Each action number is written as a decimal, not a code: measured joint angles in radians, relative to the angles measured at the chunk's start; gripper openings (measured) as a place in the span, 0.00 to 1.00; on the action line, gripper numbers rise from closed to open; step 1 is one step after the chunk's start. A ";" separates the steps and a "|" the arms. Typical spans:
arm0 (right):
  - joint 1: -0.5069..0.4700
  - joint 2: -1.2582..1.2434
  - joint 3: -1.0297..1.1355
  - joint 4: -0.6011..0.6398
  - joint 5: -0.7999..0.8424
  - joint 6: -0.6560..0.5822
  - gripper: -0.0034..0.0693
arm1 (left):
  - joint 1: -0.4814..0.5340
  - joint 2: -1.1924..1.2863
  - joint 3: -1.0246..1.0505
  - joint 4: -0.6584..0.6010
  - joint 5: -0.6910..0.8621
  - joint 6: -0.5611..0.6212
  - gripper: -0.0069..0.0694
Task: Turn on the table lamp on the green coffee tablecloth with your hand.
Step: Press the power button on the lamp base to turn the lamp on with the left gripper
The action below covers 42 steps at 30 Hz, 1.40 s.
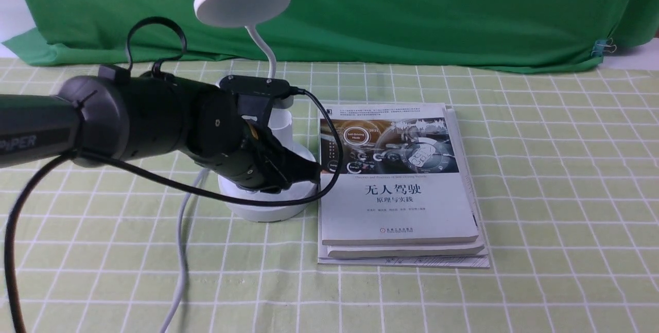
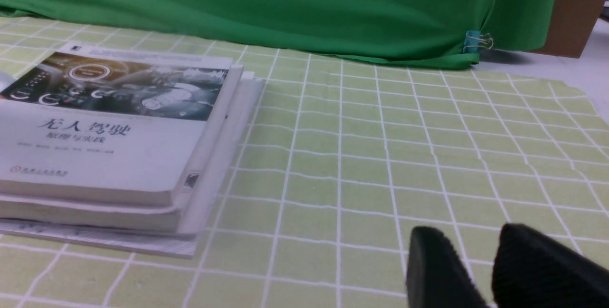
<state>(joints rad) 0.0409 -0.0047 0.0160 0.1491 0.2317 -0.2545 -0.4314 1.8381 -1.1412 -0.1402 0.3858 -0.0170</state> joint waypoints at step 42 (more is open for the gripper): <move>0.000 0.000 0.000 0.000 0.000 0.000 0.38 | -0.038 0.063 -0.017 0.148 -0.093 -0.070 0.12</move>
<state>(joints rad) 0.0409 -0.0047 0.0160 0.1491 0.2317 -0.2540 -0.4692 1.9010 -1.1582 0.0081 0.2930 -0.0868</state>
